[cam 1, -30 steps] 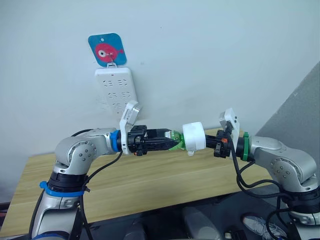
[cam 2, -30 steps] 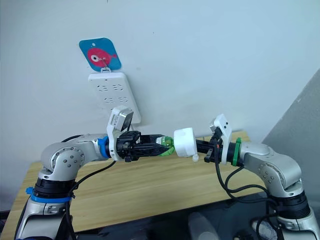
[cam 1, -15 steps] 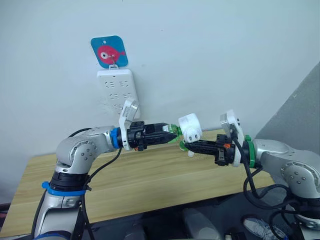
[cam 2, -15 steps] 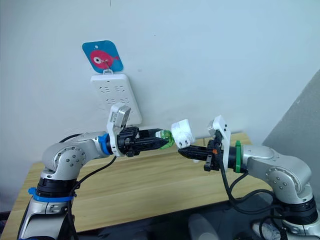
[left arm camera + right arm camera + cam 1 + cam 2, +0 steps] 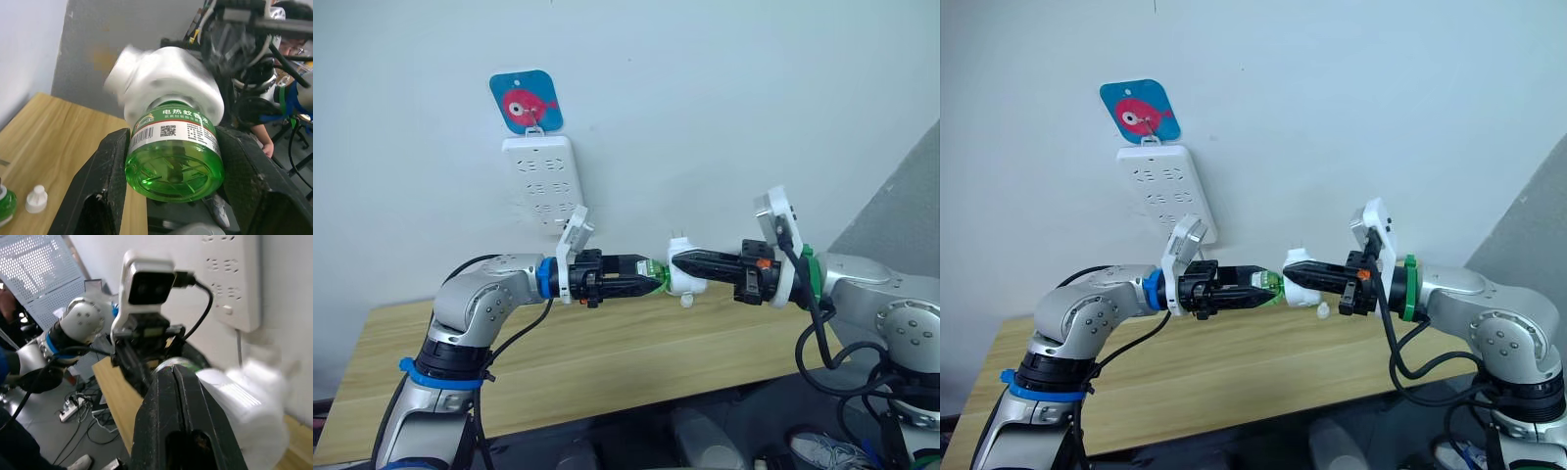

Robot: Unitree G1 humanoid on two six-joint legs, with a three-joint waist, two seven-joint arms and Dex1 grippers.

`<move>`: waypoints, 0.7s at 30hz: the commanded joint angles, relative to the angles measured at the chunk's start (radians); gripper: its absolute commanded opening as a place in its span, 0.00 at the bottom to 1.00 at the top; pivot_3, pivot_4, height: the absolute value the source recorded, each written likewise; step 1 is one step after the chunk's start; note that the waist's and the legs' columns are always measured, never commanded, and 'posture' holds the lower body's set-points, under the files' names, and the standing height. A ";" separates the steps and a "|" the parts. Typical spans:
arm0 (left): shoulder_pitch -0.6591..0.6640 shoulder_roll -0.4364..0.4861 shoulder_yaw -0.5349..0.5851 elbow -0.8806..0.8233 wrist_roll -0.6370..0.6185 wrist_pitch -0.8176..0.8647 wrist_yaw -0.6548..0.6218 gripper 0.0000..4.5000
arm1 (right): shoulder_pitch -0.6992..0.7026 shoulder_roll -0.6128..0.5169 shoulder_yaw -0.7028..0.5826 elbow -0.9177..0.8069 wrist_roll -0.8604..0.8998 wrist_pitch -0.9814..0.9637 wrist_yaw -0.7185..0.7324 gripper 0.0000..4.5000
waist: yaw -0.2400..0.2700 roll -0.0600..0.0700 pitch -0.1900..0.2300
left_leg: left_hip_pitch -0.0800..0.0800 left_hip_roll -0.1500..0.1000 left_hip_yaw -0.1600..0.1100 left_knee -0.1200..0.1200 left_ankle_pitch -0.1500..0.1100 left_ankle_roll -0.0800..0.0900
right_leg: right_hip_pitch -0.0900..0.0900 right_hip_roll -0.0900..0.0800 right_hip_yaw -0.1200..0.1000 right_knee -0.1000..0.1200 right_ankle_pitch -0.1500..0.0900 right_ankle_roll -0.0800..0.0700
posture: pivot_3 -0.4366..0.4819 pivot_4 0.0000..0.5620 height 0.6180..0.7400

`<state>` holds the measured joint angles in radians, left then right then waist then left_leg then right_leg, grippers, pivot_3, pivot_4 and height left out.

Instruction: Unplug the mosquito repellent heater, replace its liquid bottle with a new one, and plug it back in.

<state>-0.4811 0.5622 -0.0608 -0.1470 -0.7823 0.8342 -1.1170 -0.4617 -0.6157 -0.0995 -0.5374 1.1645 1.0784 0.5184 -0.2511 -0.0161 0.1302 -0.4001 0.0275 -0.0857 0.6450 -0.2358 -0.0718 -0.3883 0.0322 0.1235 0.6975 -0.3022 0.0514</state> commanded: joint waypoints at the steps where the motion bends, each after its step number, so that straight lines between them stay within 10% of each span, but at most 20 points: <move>1: -0.008 0.000 0.014 -0.022 -0.002 -0.028 -0.013 0.52 | -0.039 -0.001 -0.053 0.011 0.111 0.005 -0.030 0.00 | -0.001 0.000 0.000 | 0.000 0.000 0.000 0.000 0.000 0.000 | 0.000 0.000 0.000 0.000 0.000 0.000 | 0.18 0.12 1.00; 21: -0.036 0.005 0.098 -0.032 -0.207 0.184 0.012 0.52 | 0.054 -0.030 0.091 0.100 -0.194 -0.074 -0.016 0.00 | 0.000 0.000 0.000 | 0.000 0.000 0.000 0.000 0.000 0.000 | 0.000 0.000 0.000 0.000 0.000 0.000 | 0.18 0.12 1.00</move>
<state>-0.4943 0.5655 0.0091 -0.1516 -0.9514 1.0083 -1.1055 -0.4013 -0.6452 0.0046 -0.3903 0.9540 0.9984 0.4834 -0.2514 -0.0160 0.1301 -0.3998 0.0277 -0.0854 0.6447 -0.2358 -0.0717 -0.3886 0.0324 0.1237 0.6974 -0.3024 0.0515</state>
